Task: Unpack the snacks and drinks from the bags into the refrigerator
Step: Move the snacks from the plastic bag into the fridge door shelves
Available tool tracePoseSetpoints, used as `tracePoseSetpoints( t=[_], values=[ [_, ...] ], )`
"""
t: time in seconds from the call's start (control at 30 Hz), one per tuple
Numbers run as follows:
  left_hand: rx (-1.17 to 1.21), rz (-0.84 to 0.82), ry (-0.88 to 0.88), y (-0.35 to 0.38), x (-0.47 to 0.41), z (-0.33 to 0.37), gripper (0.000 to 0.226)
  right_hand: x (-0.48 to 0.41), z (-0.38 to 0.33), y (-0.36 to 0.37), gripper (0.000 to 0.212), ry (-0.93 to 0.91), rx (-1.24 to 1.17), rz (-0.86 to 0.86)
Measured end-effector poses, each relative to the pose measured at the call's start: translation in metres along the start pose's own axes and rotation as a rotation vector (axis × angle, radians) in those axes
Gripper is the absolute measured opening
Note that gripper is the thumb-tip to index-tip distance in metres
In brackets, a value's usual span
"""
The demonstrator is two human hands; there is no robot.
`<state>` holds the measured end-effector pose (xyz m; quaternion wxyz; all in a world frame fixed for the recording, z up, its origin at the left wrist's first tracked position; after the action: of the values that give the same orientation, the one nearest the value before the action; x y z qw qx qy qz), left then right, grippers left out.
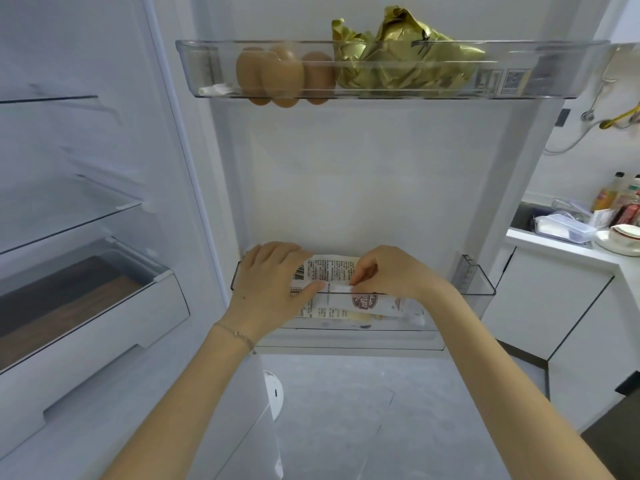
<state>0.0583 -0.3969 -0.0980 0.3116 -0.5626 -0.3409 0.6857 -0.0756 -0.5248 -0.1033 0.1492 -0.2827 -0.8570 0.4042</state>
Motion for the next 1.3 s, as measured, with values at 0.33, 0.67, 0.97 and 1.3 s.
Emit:
tracePoseSetpoints(
  t=[0.33, 0.67, 0.97, 1.3],
  values=[
    [-0.070, 0.016, -0.031, 0.005, 0.006, 0.012, 0.072, 0.036, 0.001, -0.008, 0.030, 0.007, 0.132, 0.289],
    [-0.086, 0.120, 0.112, 0.004, -0.021, 0.091, 0.068, 0.128, 0.048, -0.063, 0.069, 0.192, 0.486, 0.646],
    [0.022, 0.098, 0.353, 0.054, -0.048, 0.263, 0.067, 0.235, 0.156, -0.117, 0.073, 0.433, 0.492, 0.717],
    [0.190, -0.148, 0.536, 0.167, -0.052, 0.484, 0.075, 0.377, 0.298, -0.179, 0.074, 0.694, 0.489, 0.759]
  ],
)
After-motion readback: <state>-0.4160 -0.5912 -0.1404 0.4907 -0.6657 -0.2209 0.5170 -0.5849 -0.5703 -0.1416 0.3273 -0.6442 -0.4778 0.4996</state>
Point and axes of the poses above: each hand's wrist, its own x-axis away from the middle knuckle, its own y-axis out of the palm, z = x × y, the point moved 7 cm from there along -x, towards the middle knuckle, and after that the axes turned 1 degree about x, right-handed, at the moved point
